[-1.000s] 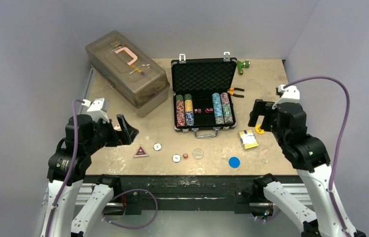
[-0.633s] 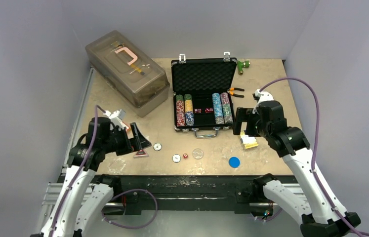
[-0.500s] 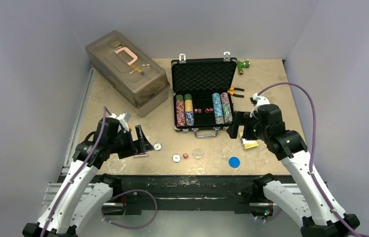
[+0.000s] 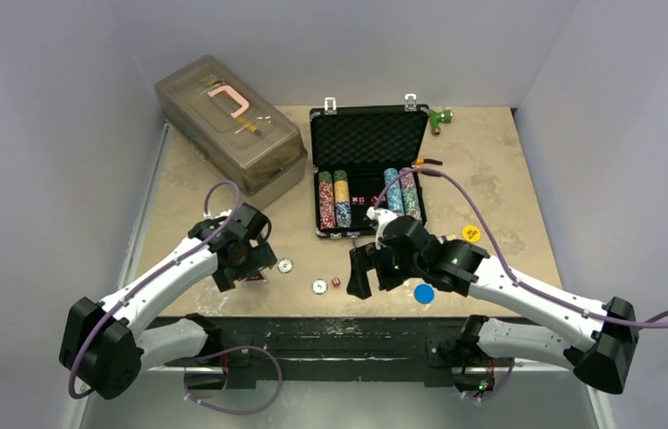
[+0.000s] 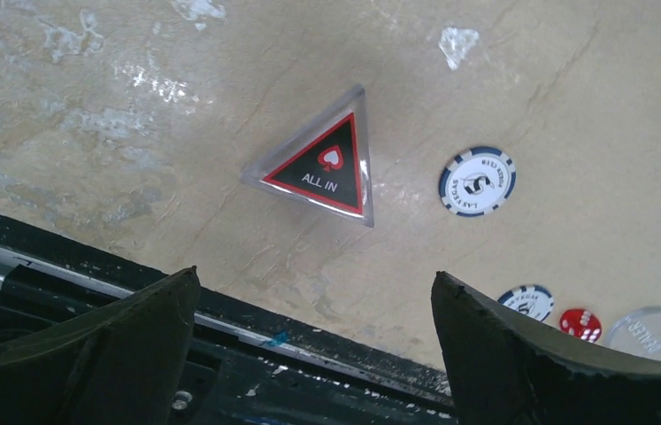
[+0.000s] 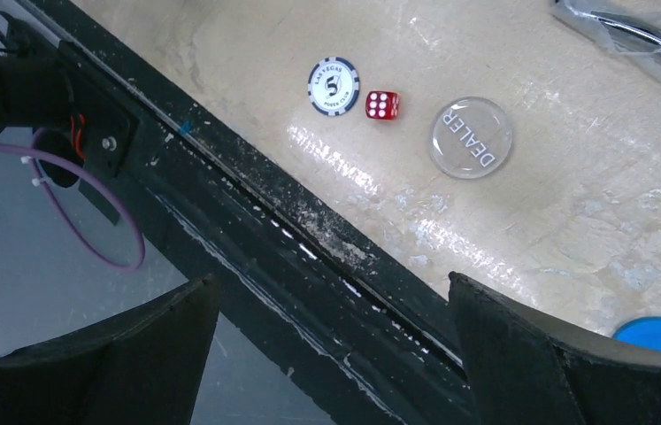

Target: Pack up texas hold em set

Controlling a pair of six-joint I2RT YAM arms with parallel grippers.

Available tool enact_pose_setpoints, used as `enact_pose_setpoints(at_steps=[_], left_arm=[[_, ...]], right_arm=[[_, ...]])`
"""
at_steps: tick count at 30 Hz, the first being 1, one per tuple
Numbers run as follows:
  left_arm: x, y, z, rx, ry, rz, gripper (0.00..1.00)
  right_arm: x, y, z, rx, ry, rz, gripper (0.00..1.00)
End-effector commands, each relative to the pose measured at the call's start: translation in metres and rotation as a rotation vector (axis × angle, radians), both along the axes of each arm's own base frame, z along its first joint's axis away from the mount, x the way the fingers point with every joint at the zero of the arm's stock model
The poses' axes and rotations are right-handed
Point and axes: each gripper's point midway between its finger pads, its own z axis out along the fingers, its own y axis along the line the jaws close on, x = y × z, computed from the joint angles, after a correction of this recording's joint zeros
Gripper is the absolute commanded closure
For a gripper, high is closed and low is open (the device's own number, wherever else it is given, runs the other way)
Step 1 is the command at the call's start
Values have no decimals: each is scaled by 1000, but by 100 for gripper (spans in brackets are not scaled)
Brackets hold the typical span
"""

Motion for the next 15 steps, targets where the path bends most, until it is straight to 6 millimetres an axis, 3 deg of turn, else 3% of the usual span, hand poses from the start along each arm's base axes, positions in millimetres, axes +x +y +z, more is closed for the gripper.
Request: enact_pose_setpoints(at_steps=[1, 4, 8, 10, 15], left_arm=[[9, 8, -6, 19, -43, 183, 0], [16, 7, -15, 13, -30, 175, 0], [16, 13, -34, -2, 21, 184, 0], [16, 16, -39, 13, 19, 177, 0], [12, 22, -44, 46, 39, 157, 0]], right_arm=[[17, 13, 26, 94, -66, -95, 1], [21, 8, 36, 129, -95, -143, 1], [33, -17, 48, 95, -174, -248, 1], [39, -33, 51, 55, -212, -305, 1], [43, -52, 51, -6, -253, -350, 1]])
